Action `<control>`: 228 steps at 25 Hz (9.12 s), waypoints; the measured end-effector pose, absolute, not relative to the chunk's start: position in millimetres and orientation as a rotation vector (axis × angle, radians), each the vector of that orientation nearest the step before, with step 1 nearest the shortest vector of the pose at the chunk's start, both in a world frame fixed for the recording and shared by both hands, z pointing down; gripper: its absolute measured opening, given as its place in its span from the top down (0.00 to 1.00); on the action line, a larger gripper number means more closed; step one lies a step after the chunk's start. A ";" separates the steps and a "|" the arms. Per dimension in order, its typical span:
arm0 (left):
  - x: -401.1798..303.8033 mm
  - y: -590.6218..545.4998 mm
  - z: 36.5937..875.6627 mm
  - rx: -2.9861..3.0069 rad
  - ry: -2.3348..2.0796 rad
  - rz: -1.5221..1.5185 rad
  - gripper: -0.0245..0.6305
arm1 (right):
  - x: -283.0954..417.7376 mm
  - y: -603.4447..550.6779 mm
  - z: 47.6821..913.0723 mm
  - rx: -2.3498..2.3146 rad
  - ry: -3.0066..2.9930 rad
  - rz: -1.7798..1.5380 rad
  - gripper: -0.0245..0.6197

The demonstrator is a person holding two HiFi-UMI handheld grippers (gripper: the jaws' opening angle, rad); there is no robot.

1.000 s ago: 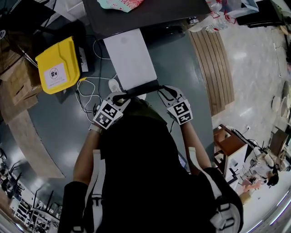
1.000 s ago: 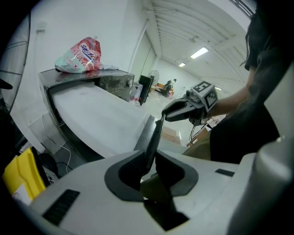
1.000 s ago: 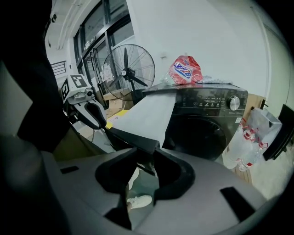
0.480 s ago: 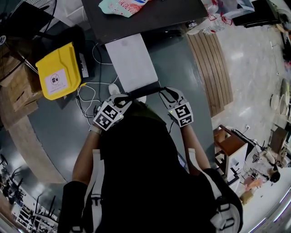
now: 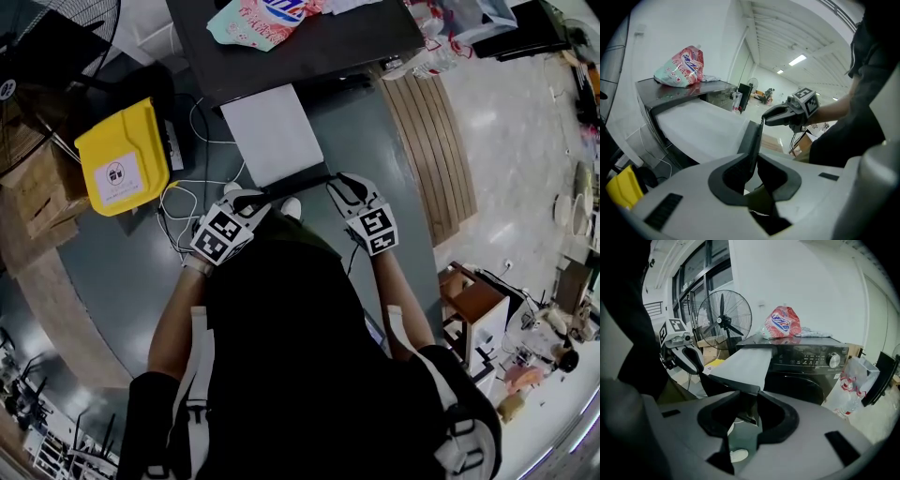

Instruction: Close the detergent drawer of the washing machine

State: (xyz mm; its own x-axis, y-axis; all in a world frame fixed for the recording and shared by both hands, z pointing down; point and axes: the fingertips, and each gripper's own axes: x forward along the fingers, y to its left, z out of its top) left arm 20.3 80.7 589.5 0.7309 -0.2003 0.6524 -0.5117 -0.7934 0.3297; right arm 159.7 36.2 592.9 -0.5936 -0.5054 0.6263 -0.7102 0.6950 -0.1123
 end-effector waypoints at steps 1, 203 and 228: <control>18.7 78.7 589.3 2.436 -0.539 0.833 0.87 | 158.4 34.3 592.9 0.936 -2.336 0.478 0.76; -26.8 -139.1 634.6 2.110 -0.916 0.527 0.95 | -8.0 -153.4 621.3 0.607 -2.346 0.438 0.94; -44.6 -141.7 625.8 2.079 -0.913 0.471 0.95 | -23.2 -153.1 603.2 0.659 -2.380 0.509 0.94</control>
